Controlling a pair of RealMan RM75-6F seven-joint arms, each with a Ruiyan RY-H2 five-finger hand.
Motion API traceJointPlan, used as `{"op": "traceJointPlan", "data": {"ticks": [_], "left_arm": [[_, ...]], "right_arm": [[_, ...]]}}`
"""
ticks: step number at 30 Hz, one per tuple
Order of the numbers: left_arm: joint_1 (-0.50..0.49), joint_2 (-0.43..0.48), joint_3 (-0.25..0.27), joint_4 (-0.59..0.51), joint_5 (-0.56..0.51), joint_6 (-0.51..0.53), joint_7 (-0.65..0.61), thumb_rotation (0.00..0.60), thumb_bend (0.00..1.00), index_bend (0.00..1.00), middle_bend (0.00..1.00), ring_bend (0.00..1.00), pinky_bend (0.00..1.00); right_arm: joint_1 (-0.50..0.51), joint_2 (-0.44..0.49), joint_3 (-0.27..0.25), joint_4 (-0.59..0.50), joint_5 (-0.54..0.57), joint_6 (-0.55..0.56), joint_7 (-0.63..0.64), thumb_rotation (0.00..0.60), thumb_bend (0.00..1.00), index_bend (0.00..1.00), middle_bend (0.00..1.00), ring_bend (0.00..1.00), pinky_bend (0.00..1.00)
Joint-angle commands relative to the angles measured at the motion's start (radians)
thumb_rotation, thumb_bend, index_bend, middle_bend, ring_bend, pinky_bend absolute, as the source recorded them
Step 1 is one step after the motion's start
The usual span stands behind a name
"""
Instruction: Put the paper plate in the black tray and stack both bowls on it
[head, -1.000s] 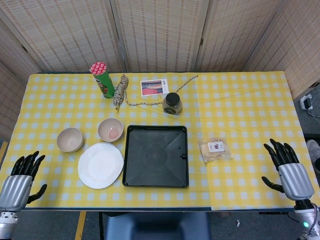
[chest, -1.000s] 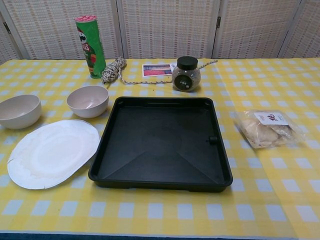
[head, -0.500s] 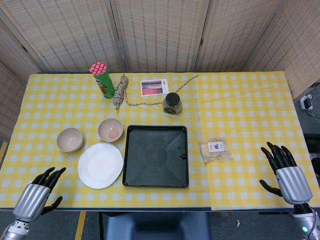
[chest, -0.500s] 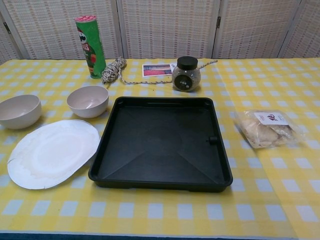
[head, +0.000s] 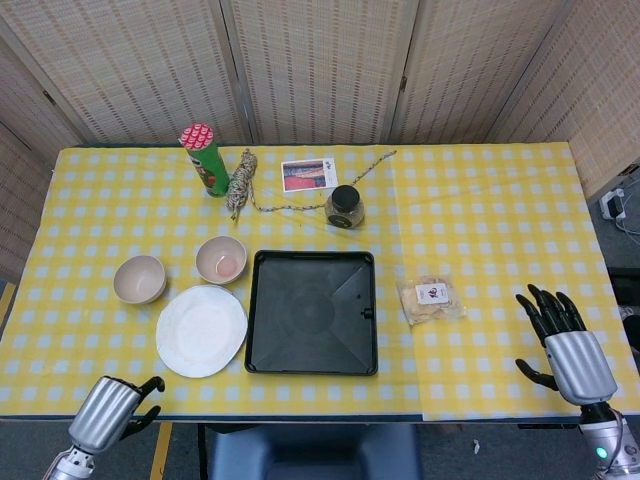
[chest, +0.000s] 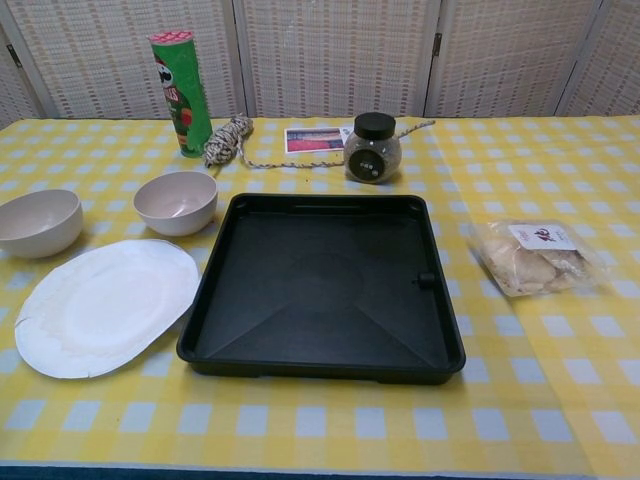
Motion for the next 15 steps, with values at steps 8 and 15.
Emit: {"op": "traceJointPlan", "data": {"ticks": [8,15], "left_arm": [[-0.021,-0.151,-0.031,0.17,-0.04,-0.015,-0.048,0.6,0.29,0.54,1.0,1.0,1.0],[-0.041,-0.194,-0.023,0.23,-0.056,-0.051,-0.063,0.6,0.35,0.49,1.0,1.0,1.0]], "right_arm": [[0.008,-0.003,0.002,0.0,0.016,-0.024,-0.018,0.6,0.23,0.0,0.0,0.0,0.0],[0.003,0.008,0.002,-0.003,0.037,-0.031,-0.023,0.6,0.23,0.0,0.0,0.0,0.0]]}}
